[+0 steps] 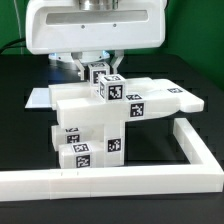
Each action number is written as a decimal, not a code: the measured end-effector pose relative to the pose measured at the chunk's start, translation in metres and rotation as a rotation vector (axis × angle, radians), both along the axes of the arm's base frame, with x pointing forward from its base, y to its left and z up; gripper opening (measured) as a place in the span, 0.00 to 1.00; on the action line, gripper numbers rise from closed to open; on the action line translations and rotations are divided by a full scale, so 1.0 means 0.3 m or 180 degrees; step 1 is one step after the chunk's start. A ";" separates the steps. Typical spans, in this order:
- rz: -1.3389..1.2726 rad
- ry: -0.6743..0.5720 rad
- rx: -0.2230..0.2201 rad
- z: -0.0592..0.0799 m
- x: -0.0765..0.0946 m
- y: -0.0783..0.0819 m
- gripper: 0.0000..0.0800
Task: Assemble chair
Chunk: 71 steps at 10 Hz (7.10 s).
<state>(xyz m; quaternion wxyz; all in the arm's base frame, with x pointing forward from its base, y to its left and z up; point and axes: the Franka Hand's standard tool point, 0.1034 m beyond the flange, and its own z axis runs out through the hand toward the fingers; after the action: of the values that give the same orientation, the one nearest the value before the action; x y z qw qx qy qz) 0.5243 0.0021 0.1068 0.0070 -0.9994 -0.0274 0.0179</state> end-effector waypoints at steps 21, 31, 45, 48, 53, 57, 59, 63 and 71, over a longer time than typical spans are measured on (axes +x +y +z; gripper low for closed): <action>-0.2278 0.0049 -0.0013 0.003 0.004 0.008 0.81; 0.0305 -0.0035 -0.0055 -0.001 0.005 -0.009 0.81; -0.0226 -0.0020 -0.0109 -0.001 0.002 -0.021 0.34; -0.1101 -0.0022 -0.0076 -0.001 0.002 -0.021 0.34; -0.2480 0.0008 -0.0085 -0.002 0.005 -0.020 0.34; -0.3058 0.0009 -0.0063 -0.001 0.010 -0.013 0.34; -0.2825 0.0005 -0.0076 -0.002 0.009 -0.008 0.62; -0.1777 -0.0019 -0.0080 -0.002 0.009 0.001 0.81; 0.0541 -0.0024 -0.0062 -0.001 0.008 -0.004 0.81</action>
Offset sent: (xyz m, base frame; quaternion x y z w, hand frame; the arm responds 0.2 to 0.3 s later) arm -0.0086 -0.0023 -0.0008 0.0144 0.0040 0.3110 0.9503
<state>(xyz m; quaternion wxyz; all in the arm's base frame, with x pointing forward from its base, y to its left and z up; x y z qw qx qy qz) 0.5269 0.0010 0.1065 -0.0043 -0.9936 -0.1119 0.0149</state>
